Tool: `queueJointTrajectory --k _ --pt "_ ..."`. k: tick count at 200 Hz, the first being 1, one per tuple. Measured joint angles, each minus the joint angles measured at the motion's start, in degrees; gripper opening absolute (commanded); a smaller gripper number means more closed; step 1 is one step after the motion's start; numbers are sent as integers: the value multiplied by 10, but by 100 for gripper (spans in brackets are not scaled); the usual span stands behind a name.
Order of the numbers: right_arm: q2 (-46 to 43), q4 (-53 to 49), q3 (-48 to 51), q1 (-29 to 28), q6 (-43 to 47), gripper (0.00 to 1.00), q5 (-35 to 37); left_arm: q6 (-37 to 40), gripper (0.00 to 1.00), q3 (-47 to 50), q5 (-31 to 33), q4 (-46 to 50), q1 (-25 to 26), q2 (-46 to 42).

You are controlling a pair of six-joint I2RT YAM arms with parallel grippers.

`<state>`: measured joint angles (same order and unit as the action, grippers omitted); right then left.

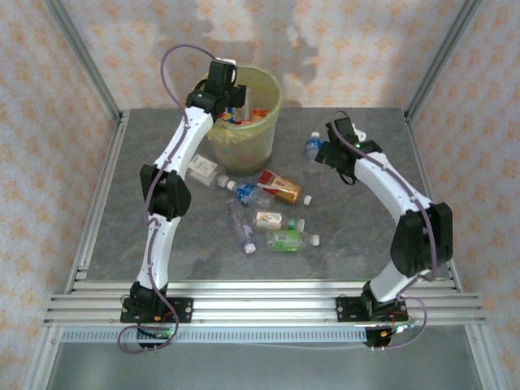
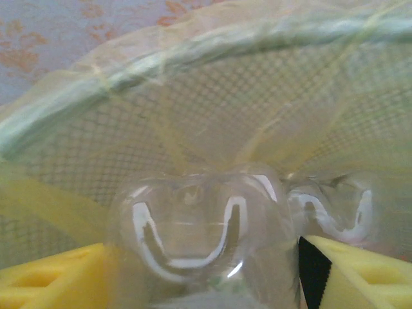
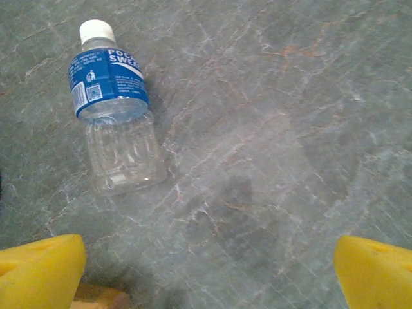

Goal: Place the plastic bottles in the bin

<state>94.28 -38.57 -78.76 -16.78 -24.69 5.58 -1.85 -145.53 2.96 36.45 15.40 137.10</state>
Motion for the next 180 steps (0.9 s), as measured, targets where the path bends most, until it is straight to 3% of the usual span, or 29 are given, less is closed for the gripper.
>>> queueJointTrajectory --k 55,93,126,180 --pt "138 -1 -100 6 40 99 -27 -21 81 -13 -28 11 3 -18" --pt "213 -11 -168 11 62 99 -55 -41 87 0 -22 36 3 -104" --pt "265 -26 -229 15 75 99 -74 -67 100 89 6 29 3 -248" --pt "322 -58 -310 16 90 99 -89 -120 100 301 69 -13 3 -452"
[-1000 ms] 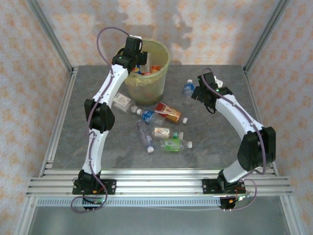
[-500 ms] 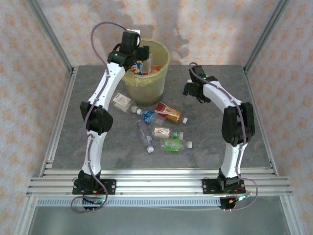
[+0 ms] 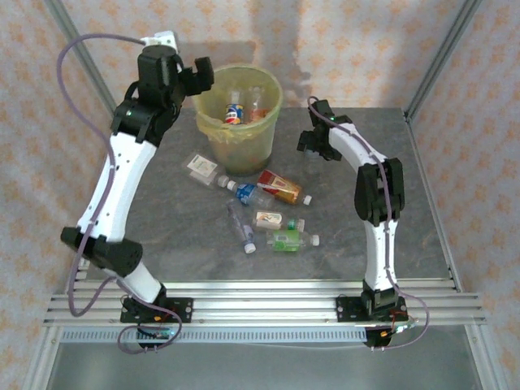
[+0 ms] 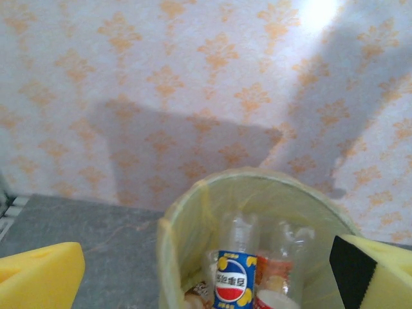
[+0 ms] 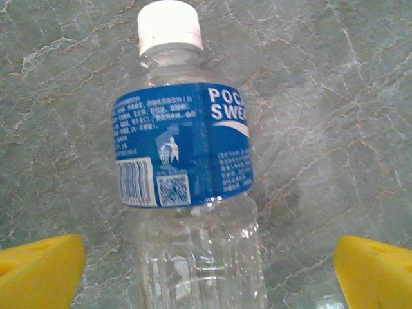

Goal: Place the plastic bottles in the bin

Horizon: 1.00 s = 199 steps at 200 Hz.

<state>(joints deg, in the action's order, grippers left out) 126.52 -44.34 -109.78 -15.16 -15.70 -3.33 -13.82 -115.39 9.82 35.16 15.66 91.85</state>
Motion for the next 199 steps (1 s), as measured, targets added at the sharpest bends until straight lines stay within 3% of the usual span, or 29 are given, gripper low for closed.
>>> queueJointTrajectory --k 108,155,199 --pt "90 -42 -100 2 14 94 -20 -158 100 444 88 -61 0 -294" --pt "143 -70 -158 2 14 90 -23 -213 100 505 105 -64 0 -358" --pt "159 -82 -164 2 7 77 -21 -255 100 541 120 -46 0 -389"
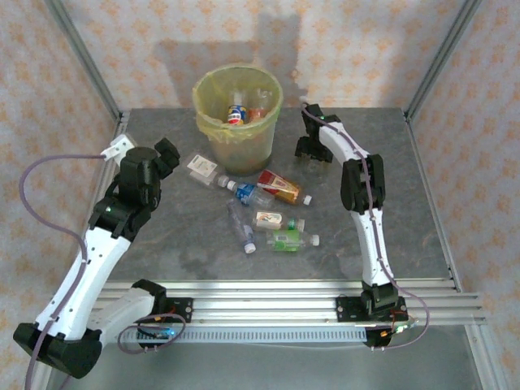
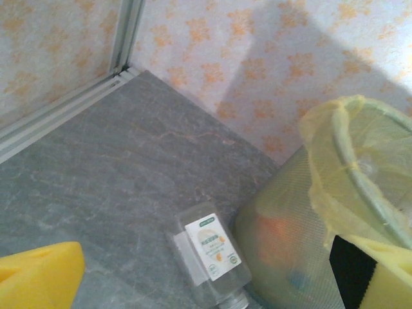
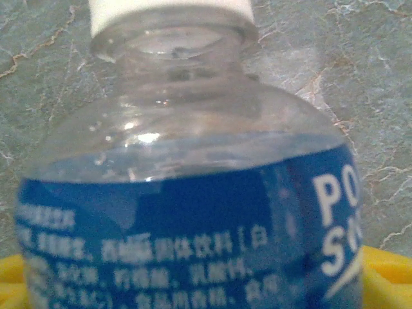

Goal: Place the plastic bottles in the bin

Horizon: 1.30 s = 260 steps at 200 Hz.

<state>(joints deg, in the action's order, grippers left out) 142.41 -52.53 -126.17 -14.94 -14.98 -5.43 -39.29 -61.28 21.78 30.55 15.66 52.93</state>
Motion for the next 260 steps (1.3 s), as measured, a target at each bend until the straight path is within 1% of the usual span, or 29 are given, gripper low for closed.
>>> queueJointTrajectory --k 29,45,87,100,115,190,216,260 --pt "1 -5 -2 3 0 62 -2 -21 100 20 10 18 0 -24" --pt "0 -6 -4 4 -4 56 -2 -30 100 23 16 28 0 -33" --pt "-11 -9 6 4 -3 43 -4 -45 100 26 19 50 0 -38" --pt "-24 -16 13 4 -4 38 -4 -49 100 28 19 56 0 -37" --pt "-50 -22 21 4 -4 34 -3 -55 100 30 19 62 0 -33" --pt "-248 -24 19 0 -24 26 -2 -59 100 33 16 63 0 4" --pt "-270 -23 -21 -12 -28 25 -2 -59 100 33 11 63 0 17" --pt "-272 -24 -133 -56 -30 22 -4 -59 100 33 -4 63 0 42"
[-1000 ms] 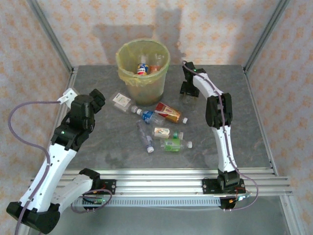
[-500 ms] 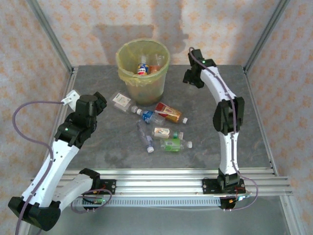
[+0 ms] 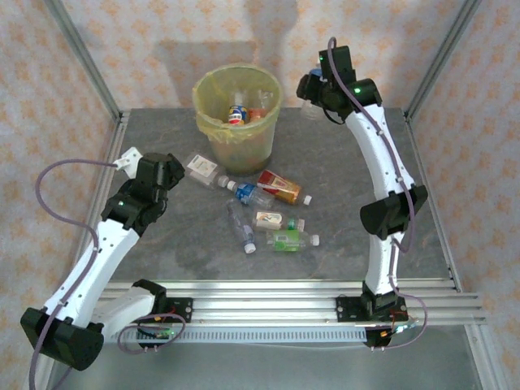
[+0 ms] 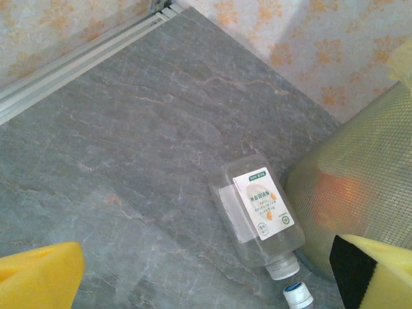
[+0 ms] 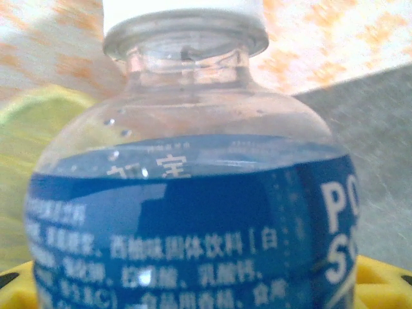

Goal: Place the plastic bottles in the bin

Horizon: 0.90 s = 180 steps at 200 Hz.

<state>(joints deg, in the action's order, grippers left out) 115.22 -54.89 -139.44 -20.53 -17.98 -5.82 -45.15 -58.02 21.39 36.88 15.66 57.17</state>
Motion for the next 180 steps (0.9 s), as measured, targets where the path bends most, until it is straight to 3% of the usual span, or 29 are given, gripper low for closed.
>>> queueJointTrajectory --k 37,76,180 --pt "0 9 -85 -26 -3 22 -25 0 100 0 -7 0 0 5" --pt "13 52 -109 -43 -9 22 -50 0 100 0 -19 0 0 15" --pt "167 169 -165 -96 -16 27 -101 0 100 -1 -32 0 0 20"
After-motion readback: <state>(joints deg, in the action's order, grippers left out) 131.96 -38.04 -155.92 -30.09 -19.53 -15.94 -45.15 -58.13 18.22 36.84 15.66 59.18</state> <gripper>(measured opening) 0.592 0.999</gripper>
